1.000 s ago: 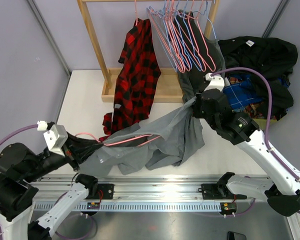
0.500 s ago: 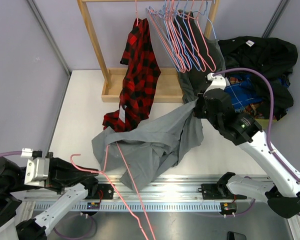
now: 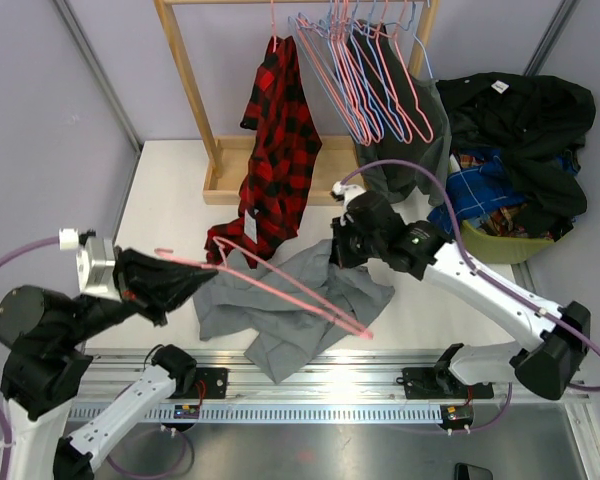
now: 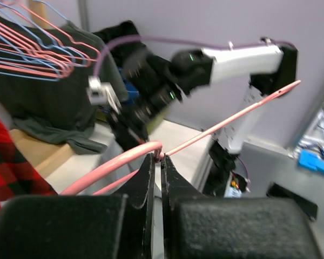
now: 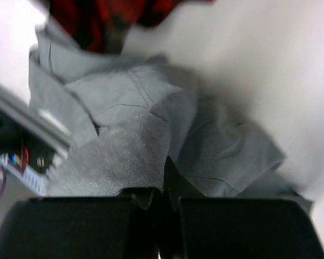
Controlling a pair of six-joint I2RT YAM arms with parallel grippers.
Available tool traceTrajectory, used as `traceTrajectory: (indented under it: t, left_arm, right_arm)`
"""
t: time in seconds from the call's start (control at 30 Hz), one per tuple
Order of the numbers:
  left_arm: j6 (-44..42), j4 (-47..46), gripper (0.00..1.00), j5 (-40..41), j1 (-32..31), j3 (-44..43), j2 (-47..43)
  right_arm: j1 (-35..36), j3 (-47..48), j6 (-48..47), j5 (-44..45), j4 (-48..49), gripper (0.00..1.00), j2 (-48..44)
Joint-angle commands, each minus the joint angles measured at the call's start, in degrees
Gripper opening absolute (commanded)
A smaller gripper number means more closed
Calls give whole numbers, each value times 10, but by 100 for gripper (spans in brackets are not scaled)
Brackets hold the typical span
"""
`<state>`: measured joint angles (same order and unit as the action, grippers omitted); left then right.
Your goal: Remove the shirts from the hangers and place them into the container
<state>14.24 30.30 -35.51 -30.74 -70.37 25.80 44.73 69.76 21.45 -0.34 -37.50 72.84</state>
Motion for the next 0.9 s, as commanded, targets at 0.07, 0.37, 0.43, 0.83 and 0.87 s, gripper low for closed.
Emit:
traceTrajectory:
  t: [0.07,0.37,0.43,0.83,0.87]
  left_arm:
    - [-36,3,0,105,-2,-106,101]
    - [-170,236,0,135,-2,-204,158]
    - [-184,269,0,131,-2,-199,157]
    - [-168,290,0,124,-2,-181,239]
    - [-169,292,0,121,-2,-186,258]
  right_arm:
    - [47,1,-48,-84,-29,0,12]
    - [72,46,-61,65,-187,91,-143]
    - [73,73,-70,95,-216,93,-153]
    - [73,162,-133,-43,-215,92,-183]
    - [72,162,-135,-59,-215,91,-183]
